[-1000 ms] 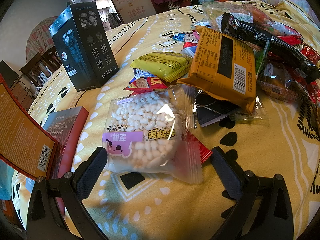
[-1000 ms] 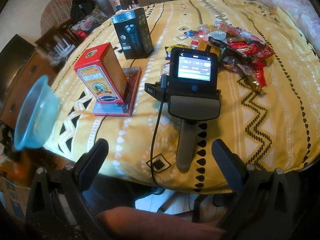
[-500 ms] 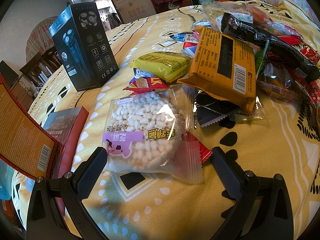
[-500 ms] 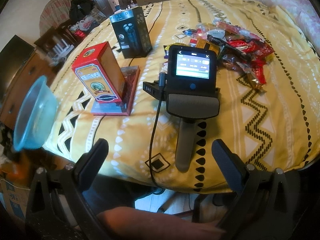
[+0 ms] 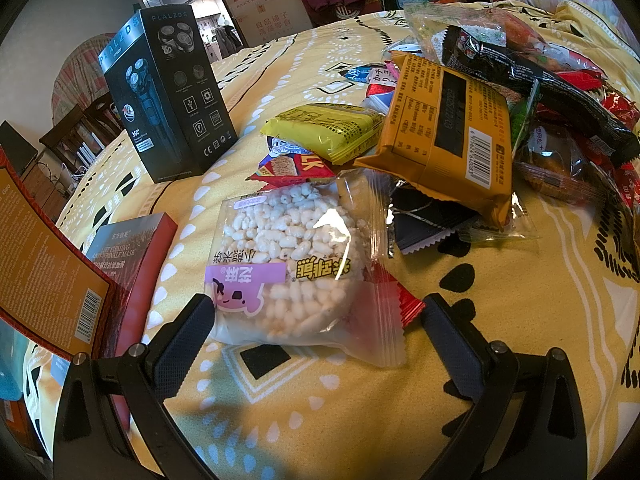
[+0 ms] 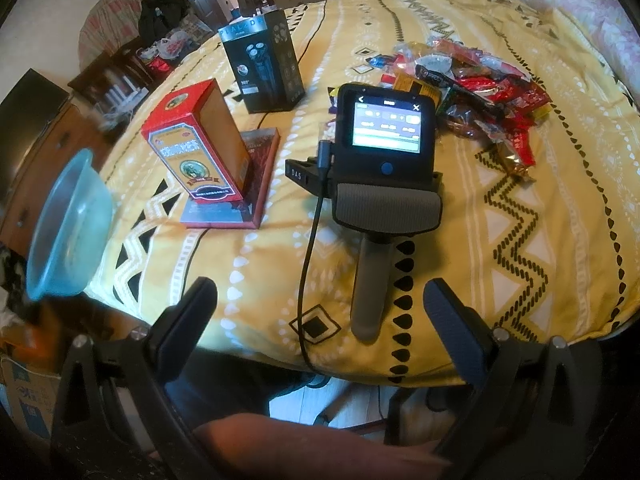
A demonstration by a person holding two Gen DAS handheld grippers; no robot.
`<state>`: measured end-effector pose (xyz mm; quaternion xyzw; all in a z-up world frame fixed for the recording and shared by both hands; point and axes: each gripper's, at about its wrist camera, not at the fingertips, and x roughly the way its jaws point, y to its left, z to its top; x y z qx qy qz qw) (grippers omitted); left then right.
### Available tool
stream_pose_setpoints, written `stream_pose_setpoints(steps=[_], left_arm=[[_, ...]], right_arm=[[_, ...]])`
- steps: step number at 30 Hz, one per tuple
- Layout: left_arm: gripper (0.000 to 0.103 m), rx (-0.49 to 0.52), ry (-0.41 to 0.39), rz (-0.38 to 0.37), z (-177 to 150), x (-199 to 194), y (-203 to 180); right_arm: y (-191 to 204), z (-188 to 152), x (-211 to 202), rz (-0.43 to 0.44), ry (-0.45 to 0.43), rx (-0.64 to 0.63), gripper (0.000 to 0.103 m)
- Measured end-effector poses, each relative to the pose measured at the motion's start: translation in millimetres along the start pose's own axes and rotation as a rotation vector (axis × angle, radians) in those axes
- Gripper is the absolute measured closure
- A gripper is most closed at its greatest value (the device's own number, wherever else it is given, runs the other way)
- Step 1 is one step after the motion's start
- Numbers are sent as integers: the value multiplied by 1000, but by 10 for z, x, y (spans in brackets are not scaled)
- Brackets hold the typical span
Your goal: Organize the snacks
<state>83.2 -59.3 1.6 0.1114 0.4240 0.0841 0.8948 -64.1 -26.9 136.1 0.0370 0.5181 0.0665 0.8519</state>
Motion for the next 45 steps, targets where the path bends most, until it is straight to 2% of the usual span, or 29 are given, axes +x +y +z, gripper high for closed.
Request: stream_pose_setpoints(steps=[45], left_arm=[[0, 0, 0, 0, 1, 1, 0]], right_arm=[[36, 47, -66, -1, -14, -4, 0]])
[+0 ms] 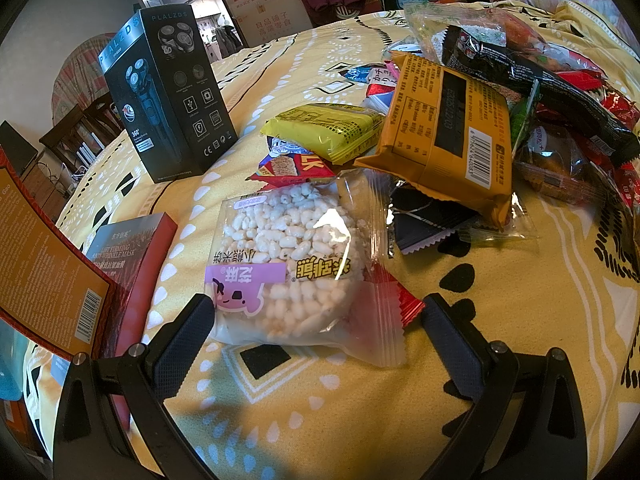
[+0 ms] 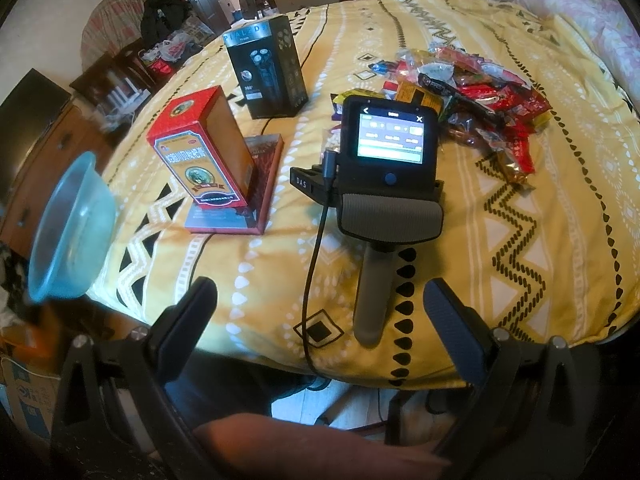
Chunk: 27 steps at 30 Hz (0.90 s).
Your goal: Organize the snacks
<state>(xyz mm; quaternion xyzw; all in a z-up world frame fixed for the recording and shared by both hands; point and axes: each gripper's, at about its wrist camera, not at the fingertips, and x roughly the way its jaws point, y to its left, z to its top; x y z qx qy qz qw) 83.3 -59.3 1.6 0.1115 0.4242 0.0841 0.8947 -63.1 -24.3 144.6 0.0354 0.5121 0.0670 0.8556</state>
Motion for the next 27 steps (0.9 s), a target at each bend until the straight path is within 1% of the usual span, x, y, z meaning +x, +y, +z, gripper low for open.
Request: stream_pose_setpoints(steps=[27], left_arm=[[0, 0, 0, 0, 0, 0, 0]], right_arm=[[-6, -17, -6, 2, -12, 4, 0]])
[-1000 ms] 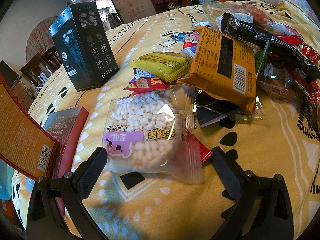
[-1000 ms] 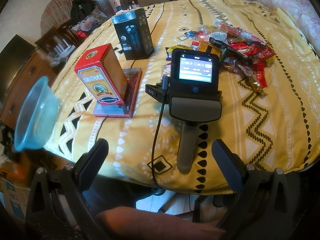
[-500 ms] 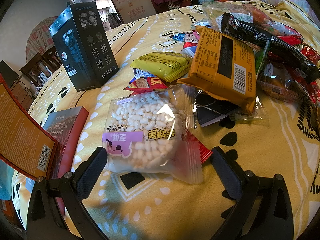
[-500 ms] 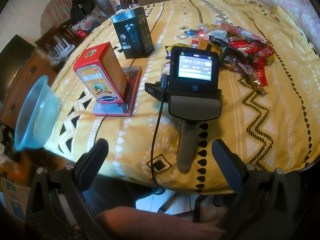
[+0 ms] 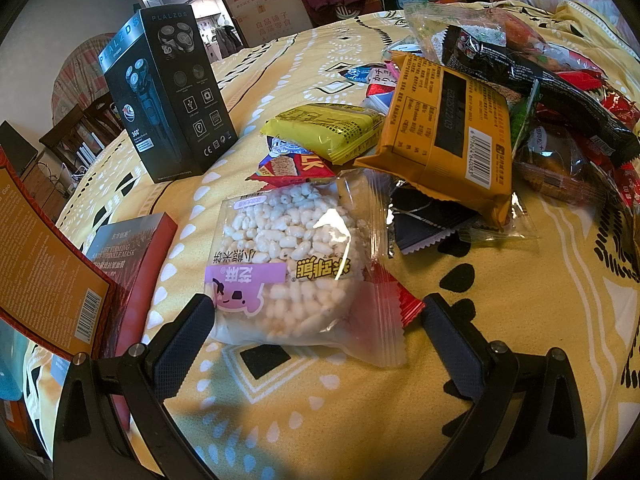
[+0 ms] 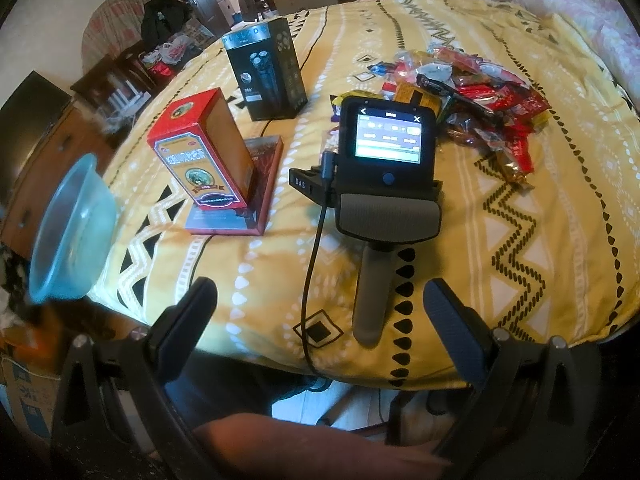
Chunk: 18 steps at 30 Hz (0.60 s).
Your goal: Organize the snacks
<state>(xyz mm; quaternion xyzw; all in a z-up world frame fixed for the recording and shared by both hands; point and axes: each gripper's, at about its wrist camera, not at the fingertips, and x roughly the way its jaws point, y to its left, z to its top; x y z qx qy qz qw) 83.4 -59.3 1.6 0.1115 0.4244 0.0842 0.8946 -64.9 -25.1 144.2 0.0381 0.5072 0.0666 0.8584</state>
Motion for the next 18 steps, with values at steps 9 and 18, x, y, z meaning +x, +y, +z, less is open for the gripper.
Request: stream_pose_setpoints(steps=[9, 18], left_arm=[[0, 0, 0, 0, 0, 1, 0], [0, 0, 0, 0, 0, 0, 0]], right_arm=[[-24, -3, 4, 10, -4, 2, 0], [-24, -13, 2, 5, 7, -4, 0]])
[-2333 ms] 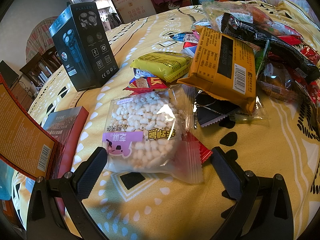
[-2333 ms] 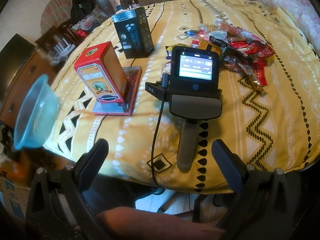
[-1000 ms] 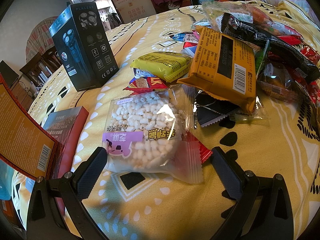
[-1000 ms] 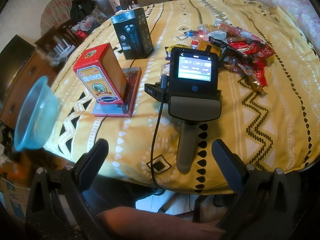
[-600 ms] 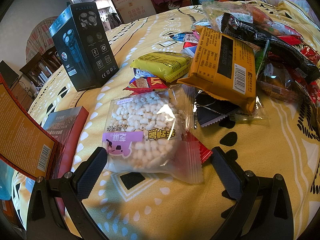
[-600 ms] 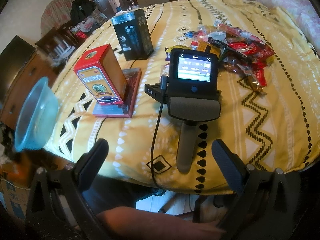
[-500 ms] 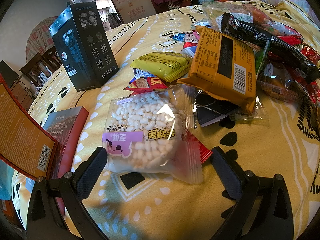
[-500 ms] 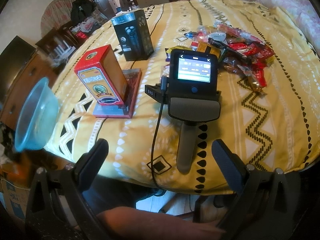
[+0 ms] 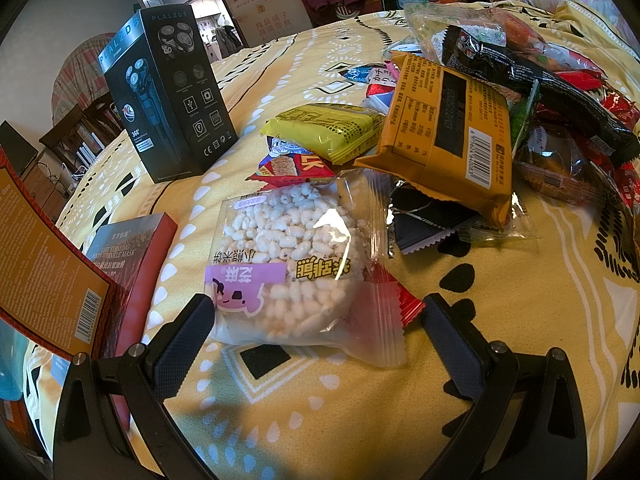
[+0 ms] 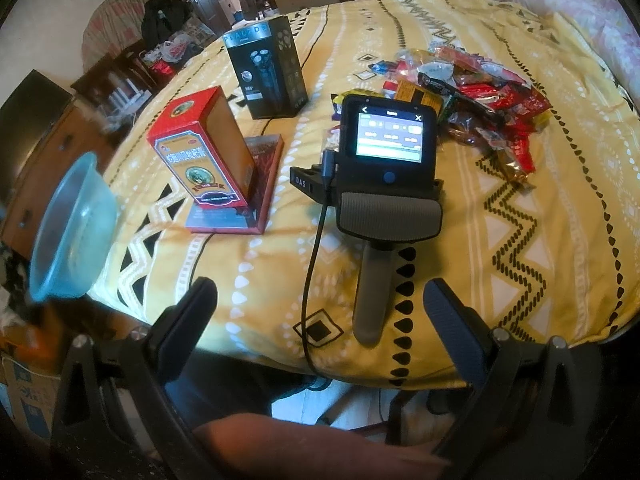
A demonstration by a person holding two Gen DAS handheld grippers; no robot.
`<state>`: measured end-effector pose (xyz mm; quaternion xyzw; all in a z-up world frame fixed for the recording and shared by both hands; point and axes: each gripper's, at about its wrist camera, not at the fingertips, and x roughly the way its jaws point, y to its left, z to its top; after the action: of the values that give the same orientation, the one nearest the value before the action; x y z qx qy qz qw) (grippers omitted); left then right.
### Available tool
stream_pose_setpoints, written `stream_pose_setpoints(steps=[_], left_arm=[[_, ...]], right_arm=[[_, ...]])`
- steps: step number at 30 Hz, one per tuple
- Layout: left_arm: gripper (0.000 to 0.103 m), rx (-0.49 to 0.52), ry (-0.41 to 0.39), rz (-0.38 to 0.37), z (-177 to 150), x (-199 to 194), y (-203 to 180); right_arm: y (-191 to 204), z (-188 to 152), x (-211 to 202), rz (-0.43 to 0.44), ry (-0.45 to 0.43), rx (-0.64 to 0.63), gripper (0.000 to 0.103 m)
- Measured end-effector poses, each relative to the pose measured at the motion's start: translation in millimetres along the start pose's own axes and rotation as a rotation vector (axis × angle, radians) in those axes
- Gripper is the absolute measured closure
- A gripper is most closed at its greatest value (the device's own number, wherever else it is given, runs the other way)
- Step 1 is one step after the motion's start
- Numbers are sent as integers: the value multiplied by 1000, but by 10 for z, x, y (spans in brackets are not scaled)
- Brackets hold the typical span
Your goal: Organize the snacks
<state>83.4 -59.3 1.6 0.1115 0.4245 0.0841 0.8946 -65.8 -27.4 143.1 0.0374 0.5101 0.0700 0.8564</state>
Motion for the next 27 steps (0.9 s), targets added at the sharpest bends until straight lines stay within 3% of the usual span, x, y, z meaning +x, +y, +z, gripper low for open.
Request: stream_pose_setpoints(steps=[27], left_arm=[[0, 0, 0, 0, 0, 1, 0]], right_arm=[[52, 17, 67, -12, 32, -13, 0]])
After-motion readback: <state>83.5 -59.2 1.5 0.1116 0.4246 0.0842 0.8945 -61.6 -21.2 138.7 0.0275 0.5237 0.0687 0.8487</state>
